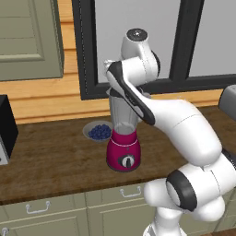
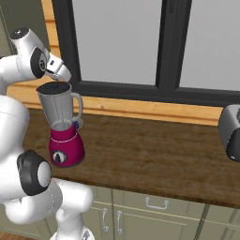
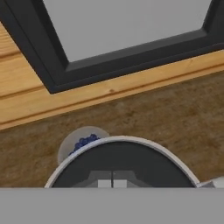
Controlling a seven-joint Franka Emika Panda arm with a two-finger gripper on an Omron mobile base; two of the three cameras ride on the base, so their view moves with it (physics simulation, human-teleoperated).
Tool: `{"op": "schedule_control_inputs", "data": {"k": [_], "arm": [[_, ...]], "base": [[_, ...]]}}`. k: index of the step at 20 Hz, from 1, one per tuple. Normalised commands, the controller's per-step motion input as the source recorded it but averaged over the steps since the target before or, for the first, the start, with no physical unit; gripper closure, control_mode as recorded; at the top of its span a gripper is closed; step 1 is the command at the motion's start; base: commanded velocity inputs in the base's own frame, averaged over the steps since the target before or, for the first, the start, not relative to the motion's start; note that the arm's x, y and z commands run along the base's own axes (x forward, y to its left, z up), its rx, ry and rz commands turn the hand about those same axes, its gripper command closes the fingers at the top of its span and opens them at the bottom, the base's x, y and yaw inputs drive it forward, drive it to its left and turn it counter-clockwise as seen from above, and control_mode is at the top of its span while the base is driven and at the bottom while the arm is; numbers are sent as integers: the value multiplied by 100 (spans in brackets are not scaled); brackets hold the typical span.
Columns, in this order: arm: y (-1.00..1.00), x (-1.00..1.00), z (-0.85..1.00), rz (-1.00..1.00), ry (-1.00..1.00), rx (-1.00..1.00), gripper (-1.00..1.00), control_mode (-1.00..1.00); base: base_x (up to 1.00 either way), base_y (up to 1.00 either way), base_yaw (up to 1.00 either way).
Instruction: Close the lid blender by securely placing the lid on top.
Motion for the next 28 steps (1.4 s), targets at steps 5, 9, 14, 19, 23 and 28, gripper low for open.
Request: {"op": "schedule_control_inputs", "data": {"k": [5,9,14,19,23,28], "arm": [[-11,-66,0,0,-19,0,100,-100],[-35,-86,0,0,-14,0,100,-100],[-61,-63,0,0,-16,9,100,-100],[-58,-25,0,1,-12,15,100,-100],[-58,-3,0,2,0,12,100,-100],[-63,-3,0,2,0,12,100,-100]], "base": [[0,0,0],[0,0,0],[0,0,0],[0,0,0],[0,0,0],[0,0,0]]}}
